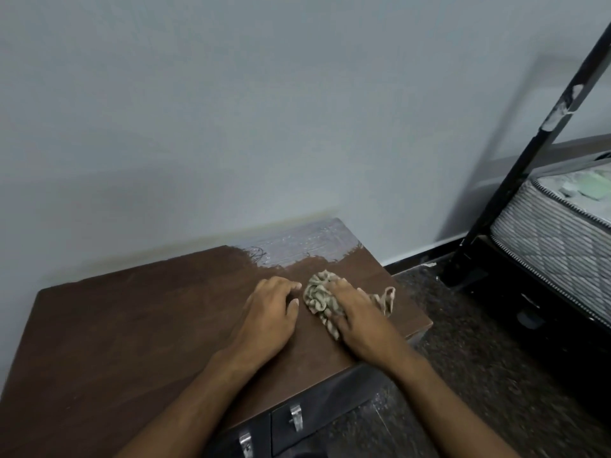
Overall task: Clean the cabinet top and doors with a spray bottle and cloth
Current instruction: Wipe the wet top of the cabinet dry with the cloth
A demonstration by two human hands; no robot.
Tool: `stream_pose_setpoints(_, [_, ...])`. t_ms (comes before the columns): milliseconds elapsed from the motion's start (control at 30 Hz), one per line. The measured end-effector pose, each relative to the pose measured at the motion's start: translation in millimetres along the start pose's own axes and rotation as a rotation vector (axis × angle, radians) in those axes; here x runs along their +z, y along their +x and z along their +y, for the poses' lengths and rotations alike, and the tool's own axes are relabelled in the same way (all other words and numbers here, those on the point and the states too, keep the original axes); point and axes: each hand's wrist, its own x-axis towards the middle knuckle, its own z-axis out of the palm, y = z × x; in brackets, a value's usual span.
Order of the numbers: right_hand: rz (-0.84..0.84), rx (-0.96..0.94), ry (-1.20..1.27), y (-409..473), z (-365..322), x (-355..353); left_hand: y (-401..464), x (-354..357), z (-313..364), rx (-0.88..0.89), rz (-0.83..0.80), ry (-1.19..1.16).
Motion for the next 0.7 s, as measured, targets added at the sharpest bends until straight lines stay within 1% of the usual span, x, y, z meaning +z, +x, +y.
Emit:
stream_pose_setpoints(67, [0.006, 0.064, -0.029, 10, 25, -11, -8, -12, -9, -0.017, 0.012, 0.019])
stream_pose_setpoints(133, [0.109, 0.186, 0.005, 14, 48, -23, -20, -30, -23, -0.065, 0.028, 0.036])
stream_pose_setpoints(200, [0.154, 0.239, 0.002, 7, 43, -21, -32, -48, -39, -0.128, 0.051, 0.052])
stream_pose_setpoints(233, [0.154, 0.23, -0.005, 0, 30, -15, -37, -55, -46, -0.152, 0.057, 0.061])
stream_pose_setpoints(333, [0.115, 0.109, 0.012, -31, -34, 10, -55, -72, -57, -0.19, 0.072, 0.075])
stream_pose_setpoints(467, [0.019, -0.15, 0.081, -57, -136, 64, -82, -94, -65, -0.234, 0.133, 0.08])
stream_pose_setpoints(567, [-0.05, -0.363, 0.037, -54, -204, 100, -102, -110, -74, -0.267, 0.163, 0.066])
stream_pose_setpoints(633, [-0.087, -0.413, 0.047, -44, -224, 109, -107, -117, -80, -0.287, 0.188, 0.061])
stream_pose_setpoints(700, [-0.103, -0.417, 0.064, -30, -220, 104, -106, -121, -83, -0.293, 0.202, 0.068])
